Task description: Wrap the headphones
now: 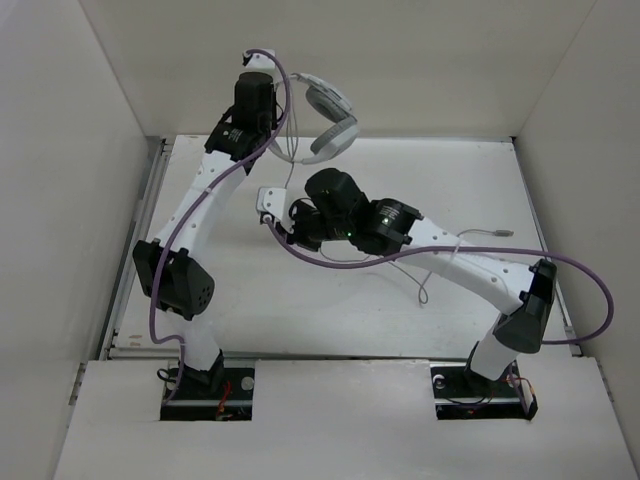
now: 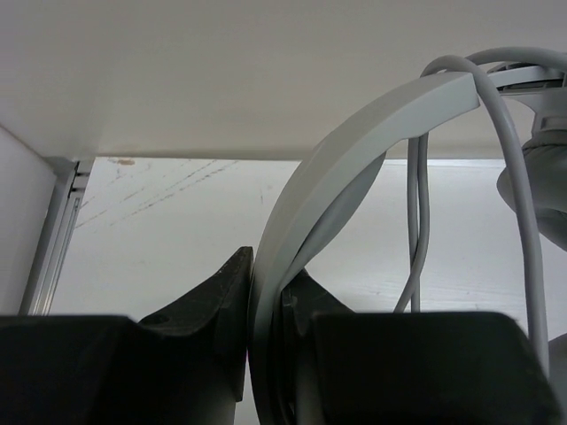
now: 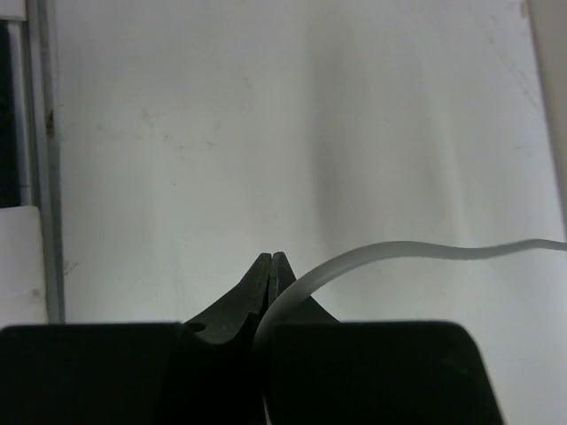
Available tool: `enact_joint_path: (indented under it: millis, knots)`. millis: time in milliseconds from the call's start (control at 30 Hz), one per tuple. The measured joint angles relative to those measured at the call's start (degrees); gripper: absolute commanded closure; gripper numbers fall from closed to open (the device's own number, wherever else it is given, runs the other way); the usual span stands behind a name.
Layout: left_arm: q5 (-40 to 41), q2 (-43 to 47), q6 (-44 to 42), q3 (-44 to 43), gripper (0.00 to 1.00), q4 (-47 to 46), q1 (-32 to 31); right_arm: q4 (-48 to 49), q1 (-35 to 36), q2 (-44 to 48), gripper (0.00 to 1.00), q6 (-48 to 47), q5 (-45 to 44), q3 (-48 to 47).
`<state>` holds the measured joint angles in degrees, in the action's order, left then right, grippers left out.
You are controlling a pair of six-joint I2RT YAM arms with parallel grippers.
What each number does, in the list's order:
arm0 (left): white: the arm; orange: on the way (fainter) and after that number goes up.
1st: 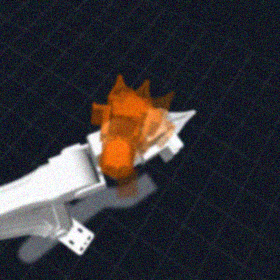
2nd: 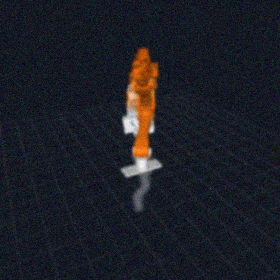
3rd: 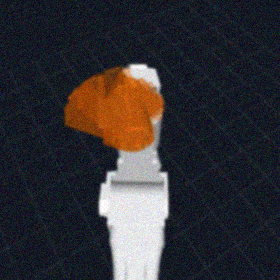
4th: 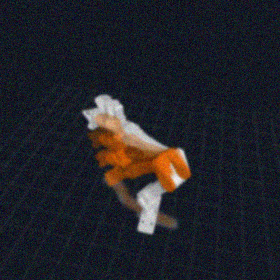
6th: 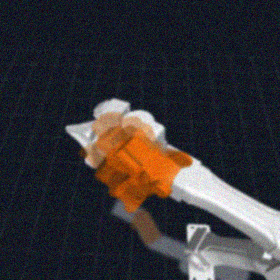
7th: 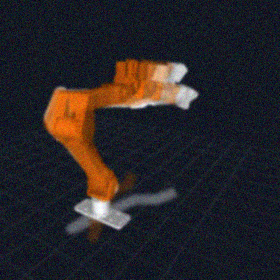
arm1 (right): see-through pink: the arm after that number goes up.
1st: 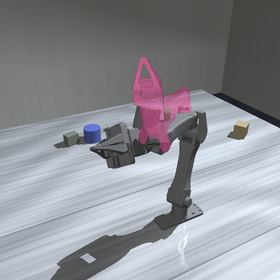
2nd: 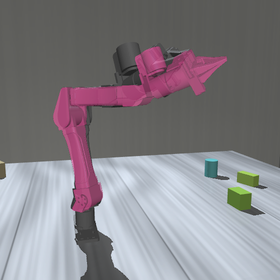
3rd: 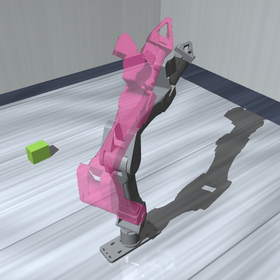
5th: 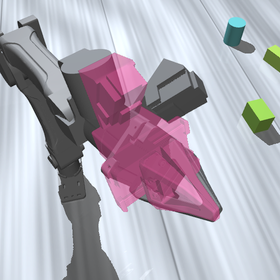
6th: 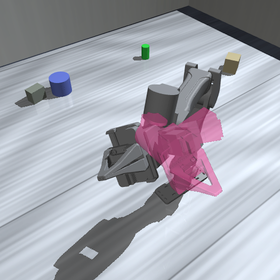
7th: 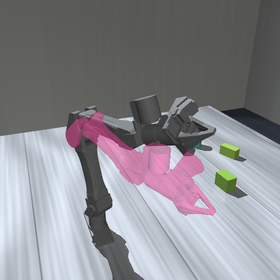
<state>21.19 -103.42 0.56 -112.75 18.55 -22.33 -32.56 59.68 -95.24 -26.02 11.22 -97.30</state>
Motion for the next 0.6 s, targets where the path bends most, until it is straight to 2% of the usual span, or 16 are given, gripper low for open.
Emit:
enact_joint_path:
  millis: [367,600]
  knots:
    - [0.0,0.1,-0.7,9.7,1.0,0.6,3.1,-0.5,-7.1,0.4,1.0,-9.3,-6.4,-3.9]
    - [-0.9,3.9,-1.9,14.7,1.0,0.6,1.5,3.5,-13.8,2.2,1.0,-15.9,-13.9,-1.9]
